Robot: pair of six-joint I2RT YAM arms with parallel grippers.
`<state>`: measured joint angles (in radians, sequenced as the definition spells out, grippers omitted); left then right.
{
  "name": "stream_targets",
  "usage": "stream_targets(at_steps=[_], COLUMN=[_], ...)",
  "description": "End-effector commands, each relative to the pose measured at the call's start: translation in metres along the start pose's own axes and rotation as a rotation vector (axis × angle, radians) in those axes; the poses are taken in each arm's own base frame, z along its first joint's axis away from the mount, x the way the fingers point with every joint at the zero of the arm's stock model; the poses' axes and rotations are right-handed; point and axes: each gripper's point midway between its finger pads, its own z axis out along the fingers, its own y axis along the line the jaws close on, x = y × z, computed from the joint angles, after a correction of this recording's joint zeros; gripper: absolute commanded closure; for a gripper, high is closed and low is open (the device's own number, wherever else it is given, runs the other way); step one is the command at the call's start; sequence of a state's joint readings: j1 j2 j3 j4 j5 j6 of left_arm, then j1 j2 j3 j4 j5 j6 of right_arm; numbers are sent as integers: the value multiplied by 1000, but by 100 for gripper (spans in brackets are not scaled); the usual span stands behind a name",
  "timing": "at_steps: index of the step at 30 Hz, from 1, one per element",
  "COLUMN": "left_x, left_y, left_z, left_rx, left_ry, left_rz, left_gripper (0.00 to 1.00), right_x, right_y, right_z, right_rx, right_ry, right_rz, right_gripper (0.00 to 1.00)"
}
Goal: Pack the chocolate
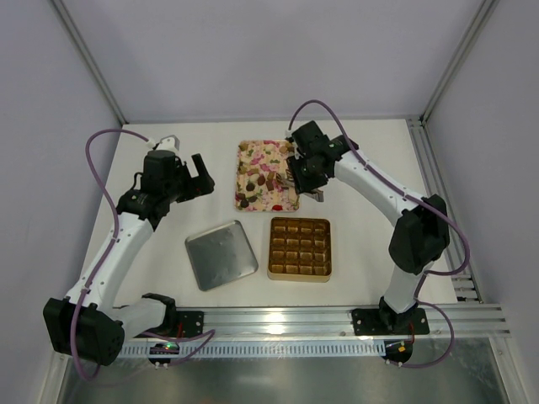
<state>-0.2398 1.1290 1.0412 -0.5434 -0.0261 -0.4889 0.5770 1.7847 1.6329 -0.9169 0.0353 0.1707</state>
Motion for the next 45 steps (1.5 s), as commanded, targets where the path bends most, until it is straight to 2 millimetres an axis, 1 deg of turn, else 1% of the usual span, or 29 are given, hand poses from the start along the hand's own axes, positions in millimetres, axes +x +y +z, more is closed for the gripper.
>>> stream_targets(at_steps=[1, 5, 18, 24, 26, 28, 30, 31, 36, 45], left_x=[-12, -12, -10, -10, -9, -9, -10, -10, -10, -10], left_y=[-2, -2, -2, -2, -2, -2, -1, -2, -2, -1], left_z=[-4, -4, -1, -1, 0, 0, 0, 0, 0, -1], left_rx=[3, 0, 1, 0, 2, 1, -3, -1, -1, -4], left_ry=[-36, -36, -26, -23, -19, -21, -22, -21, -21, -24], left_rz=[11, 11, 14, 13, 16, 16, 15, 14, 16, 16], left_gripper=[0, 0, 0, 0, 0, 0, 0, 0, 0, 0], right_x=[-5, -2, 3, 5, 7, 7, 7, 7, 1, -12], right_y=[6, 2, -2, -3, -3, -2, -2, -3, -1, 2], right_z=[2, 6, 19, 19, 21, 22, 21, 21, 10, -17], right_rx=[-27, -5, 14, 22, 20, 16, 14, 18, 13, -8], right_ry=[-4, 15, 48, 54, 61, 64, 62, 64, 36, -26], right_rz=[-44, -55, -69, -70, -68, -68, -66, -65, -61, -46], right_gripper=[55, 55, 55, 55, 56, 62, 65, 65, 68, 69])
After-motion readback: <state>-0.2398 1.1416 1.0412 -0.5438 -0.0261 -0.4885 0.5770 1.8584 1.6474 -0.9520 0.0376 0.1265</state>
